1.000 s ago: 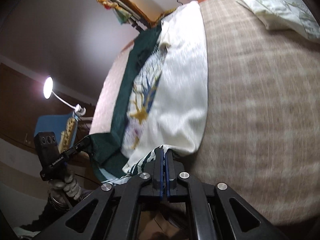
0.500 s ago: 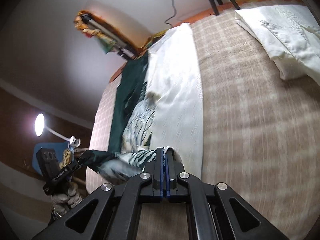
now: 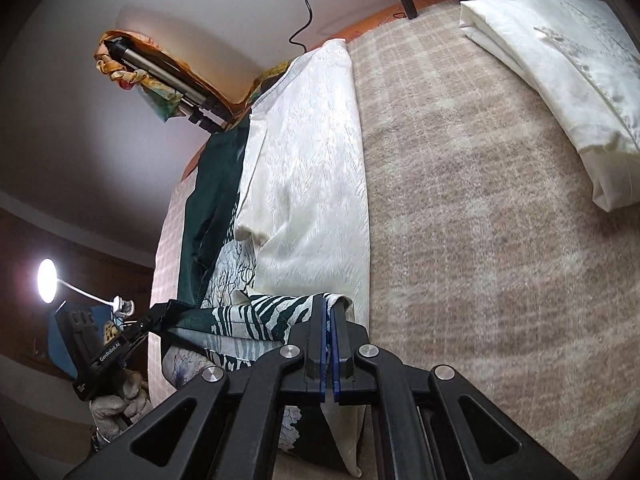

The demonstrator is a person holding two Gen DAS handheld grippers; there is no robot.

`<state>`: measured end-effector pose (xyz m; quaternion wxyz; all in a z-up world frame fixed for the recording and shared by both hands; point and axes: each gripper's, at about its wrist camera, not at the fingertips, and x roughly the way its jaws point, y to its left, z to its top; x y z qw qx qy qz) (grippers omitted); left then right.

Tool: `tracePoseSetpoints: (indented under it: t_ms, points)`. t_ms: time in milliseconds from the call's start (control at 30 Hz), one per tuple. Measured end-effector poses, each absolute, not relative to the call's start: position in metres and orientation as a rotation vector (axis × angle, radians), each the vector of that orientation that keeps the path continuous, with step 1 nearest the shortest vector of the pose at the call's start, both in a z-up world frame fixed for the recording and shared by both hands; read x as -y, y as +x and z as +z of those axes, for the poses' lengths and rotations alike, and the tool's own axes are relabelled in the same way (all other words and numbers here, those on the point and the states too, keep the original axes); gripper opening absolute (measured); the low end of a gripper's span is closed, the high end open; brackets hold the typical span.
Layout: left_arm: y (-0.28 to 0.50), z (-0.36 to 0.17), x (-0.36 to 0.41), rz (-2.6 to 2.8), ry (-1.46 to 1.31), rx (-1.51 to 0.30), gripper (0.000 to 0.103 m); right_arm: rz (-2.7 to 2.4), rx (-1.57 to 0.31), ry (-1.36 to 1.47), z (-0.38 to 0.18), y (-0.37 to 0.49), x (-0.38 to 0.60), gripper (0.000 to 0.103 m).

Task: Fold small clothes

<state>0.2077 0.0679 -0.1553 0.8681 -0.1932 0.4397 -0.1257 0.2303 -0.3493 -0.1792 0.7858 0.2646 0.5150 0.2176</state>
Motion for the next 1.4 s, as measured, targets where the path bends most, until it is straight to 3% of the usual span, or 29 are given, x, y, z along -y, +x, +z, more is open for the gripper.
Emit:
tracePoseSetpoints:
  t_ms: [33,100,167,333,700,733,800,833,867,1067,1167,1400]
  points:
    - [0.209,-0.154,-0.068,-0.259,-0.395,-0.92,0.004,0.471,-1.106,0.555,-0.177,0.23,0.35,0.004]
    - [0.207,-0.148,-0.073,-0.234,-0.378,-0.908,0.018,0.456,-1.096,0.517,-0.17,0.228,0.351,0.014]
    - [0.201,-0.14,-0.078,-0.236,-0.37,-0.877,0.02,0.462,-1.048,0.47,-0.156,0.221,0.353,0.026]
    - [0.175,-0.124,-0.073,-0.287,-0.281,-0.841,0.02,0.609,-1.02,0.361,-0.138,0.194,0.346,0.025]
    - [0.185,-0.136,-0.058,-0.313,-0.274,-0.91,0.02,0.583,-1.069,0.238,-0.16,0.204,0.324,0.025]
    - [0.189,-0.134,-0.059,-0.306,-0.274,-0.904,0.022,0.582,-1.061,0.242,-0.157,0.207,0.324,0.025]
    - [0.2,-0.129,-0.063,-0.292,-0.283,-0.897,0.043,0.565,-1.033,0.23,-0.149,0.213,0.326,0.03]
    - [0.205,-0.128,-0.066,-0.288,-0.289,-0.892,0.045,0.553,-1.016,0.221,-0.145,0.217,0.328,0.034]
    - [0.212,-0.126,-0.069,-0.283,-0.292,-0.891,0.046,0.54,-0.995,0.216,-0.141,0.223,0.329,0.041]
    - [0.263,-0.124,-0.08,-0.263,-0.295,-0.908,0.046,0.506,-0.948,0.222,-0.129,0.267,0.339,0.042]
    - [0.289,-0.126,-0.087,-0.252,-0.325,-0.895,0.053,0.49,-0.919,0.214,-0.126,0.294,0.343,0.055]
    - [0.349,-0.137,-0.096,-0.239,-0.355,-0.894,0.056,0.457,-0.911,0.252,-0.13,0.356,0.352,0.055]
